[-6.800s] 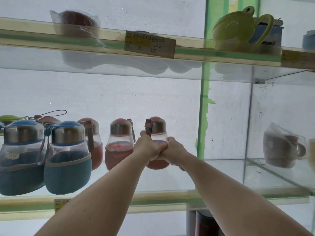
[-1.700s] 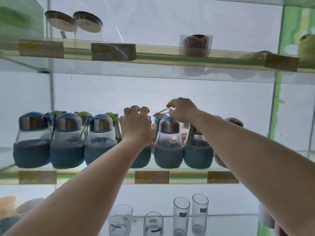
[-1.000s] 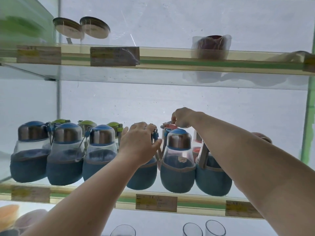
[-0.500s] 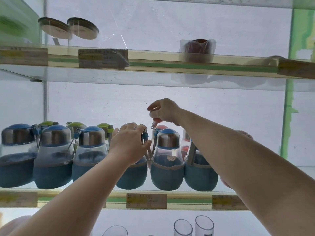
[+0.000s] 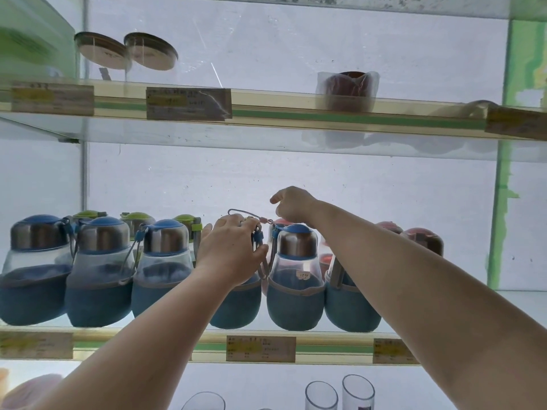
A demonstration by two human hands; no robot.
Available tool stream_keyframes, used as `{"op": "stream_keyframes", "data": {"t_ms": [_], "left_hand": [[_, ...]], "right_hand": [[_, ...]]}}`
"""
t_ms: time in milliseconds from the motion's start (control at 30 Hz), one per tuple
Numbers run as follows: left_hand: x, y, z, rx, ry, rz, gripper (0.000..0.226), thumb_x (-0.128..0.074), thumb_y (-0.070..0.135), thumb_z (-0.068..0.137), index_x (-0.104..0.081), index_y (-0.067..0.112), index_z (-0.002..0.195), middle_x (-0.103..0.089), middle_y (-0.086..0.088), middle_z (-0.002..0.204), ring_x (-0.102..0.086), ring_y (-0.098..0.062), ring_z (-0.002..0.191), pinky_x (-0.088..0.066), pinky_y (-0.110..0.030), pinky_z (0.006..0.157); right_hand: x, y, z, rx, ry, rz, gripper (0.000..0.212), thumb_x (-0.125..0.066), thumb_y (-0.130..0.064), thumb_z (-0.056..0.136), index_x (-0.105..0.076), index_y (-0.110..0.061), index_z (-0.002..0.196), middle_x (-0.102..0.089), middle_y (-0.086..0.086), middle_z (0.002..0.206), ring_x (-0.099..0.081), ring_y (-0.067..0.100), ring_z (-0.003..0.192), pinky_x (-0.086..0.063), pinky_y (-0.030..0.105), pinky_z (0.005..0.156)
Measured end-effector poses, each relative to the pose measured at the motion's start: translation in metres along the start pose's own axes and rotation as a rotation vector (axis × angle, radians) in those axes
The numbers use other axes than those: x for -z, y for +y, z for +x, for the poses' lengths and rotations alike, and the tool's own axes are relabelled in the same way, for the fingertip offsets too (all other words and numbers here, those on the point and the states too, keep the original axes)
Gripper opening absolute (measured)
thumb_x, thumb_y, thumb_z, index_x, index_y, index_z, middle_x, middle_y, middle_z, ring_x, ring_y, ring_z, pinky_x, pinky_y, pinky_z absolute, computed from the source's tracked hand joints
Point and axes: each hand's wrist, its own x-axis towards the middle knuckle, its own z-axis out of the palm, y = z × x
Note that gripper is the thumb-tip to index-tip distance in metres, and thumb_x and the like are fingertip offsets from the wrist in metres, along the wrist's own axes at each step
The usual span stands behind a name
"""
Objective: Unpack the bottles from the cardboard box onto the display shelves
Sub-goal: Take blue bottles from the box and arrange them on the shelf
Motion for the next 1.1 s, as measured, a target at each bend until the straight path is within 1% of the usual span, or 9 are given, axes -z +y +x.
{"op": "stream_keyframes", "data": {"t_ms": [167,300,400,500,600,733,833,900,1100], "left_hand": [[-0.001,-0.001,0.000,-0.004,0.001,-0.002,0.050,-0.042,0.049,0.093,-0.039,0.028,0.138,-0.041,0.001,0.141,-0.033,-0.019,0.133,-0.025,-0.037,0.110],[-0.001,-0.001,0.000,-0.005,0.006,-0.007,0.049,-0.042,0.048,0.093,-0.040,0.028,0.137,-0.041,0.002,0.141,-0.033,-0.019,0.133,-0.024,-0.036,0.109],[-0.001,-0.001,0.000,-0.009,0.001,-0.006,0.047,-0.042,0.048,0.093,-0.041,0.028,0.136,-0.042,0.002,0.139,-0.033,-0.019,0.132,-0.025,-0.036,0.108],[0.000,-0.001,0.000,-0.007,-0.013,0.003,0.049,-0.042,0.048,0.093,-0.040,0.027,0.137,-0.041,0.001,0.139,-0.033,-0.019,0.133,-0.026,-0.037,0.108],[0.001,-0.001,0.000,-0.003,-0.023,0.004,0.050,-0.041,0.048,0.093,-0.039,0.027,0.138,-0.041,0.001,0.140,-0.033,-0.019,0.133,-0.025,-0.037,0.108],[0.000,-0.001,0.000,0.000,-0.026,0.001,0.050,-0.041,0.048,0.093,-0.039,0.027,0.138,-0.041,0.001,0.139,-0.033,-0.019,0.133,-0.026,-0.037,0.108],[0.001,0.000,0.000,0.002,-0.032,0.005,0.050,-0.042,0.048,0.093,-0.038,0.027,0.138,-0.040,0.001,0.141,-0.032,-0.019,0.133,-0.026,-0.037,0.108],[0.002,0.000,-0.001,0.004,-0.038,0.012,0.048,-0.042,0.049,0.093,-0.041,0.027,0.136,-0.041,0.000,0.141,-0.033,-0.020,0.133,-0.028,-0.037,0.106],[0.007,0.000,0.000,-0.001,-0.106,0.032,0.059,-0.045,0.054,0.090,-0.034,0.026,0.140,-0.035,-0.003,0.146,-0.029,-0.022,0.136,-0.028,-0.040,0.109]], "right_hand": [[-0.007,0.000,0.008,-0.005,-0.188,-0.061,0.043,-0.054,-0.019,0.094,-0.050,-0.003,0.135,-0.050,0.010,0.139,-0.046,0.027,0.127,-0.037,0.036,0.107],[-0.010,-0.002,0.015,0.029,-0.230,-0.047,0.052,-0.060,-0.007,0.088,-0.048,-0.019,0.137,-0.052,0.005,0.137,-0.049,0.023,0.122,-0.040,0.036,0.105],[-0.007,-0.003,0.014,0.064,-0.234,-0.062,0.043,-0.054,-0.001,0.087,-0.062,-0.025,0.123,-0.060,0.003,0.125,-0.054,0.017,0.102,-0.047,0.028,0.086],[-0.006,-0.005,0.010,0.049,-0.283,-0.125,0.041,-0.043,-0.001,0.088,-0.070,-0.024,0.109,-0.062,-0.002,0.116,-0.054,0.016,0.097,-0.047,0.028,0.085],[-0.007,-0.002,0.013,0.019,-0.335,-0.149,0.021,-0.048,-0.014,0.087,-0.065,-0.022,0.076,-0.058,-0.006,0.089,-0.053,0.014,0.080,-0.044,0.028,0.076],[-0.004,0.004,0.009,-0.012,-0.357,-0.006,0.034,-0.040,-0.041,0.098,-0.068,-0.024,0.094,-0.060,-0.005,0.103,-0.053,0.017,0.100,-0.040,0.031,0.092],[0.002,0.006,0.000,0.017,-0.293,0.169,0.041,-0.034,-0.041,0.101,-0.063,-0.020,0.121,-0.046,0.004,0.142,-0.041,0.022,0.129,-0.027,0.033,0.106],[0.007,0.010,-0.005,0.017,-0.203,0.269,0.041,-0.035,-0.036,0.102,-0.061,-0.015,0.124,-0.040,0.004,0.147,-0.035,0.022,0.135,-0.026,0.033,0.104],[0.043,0.030,-0.041,-0.002,-0.110,0.041,0.045,-0.033,-0.034,0.102,-0.046,-0.013,0.139,-0.036,0.002,0.151,-0.032,0.022,0.138,-0.024,0.032,0.111]]}}
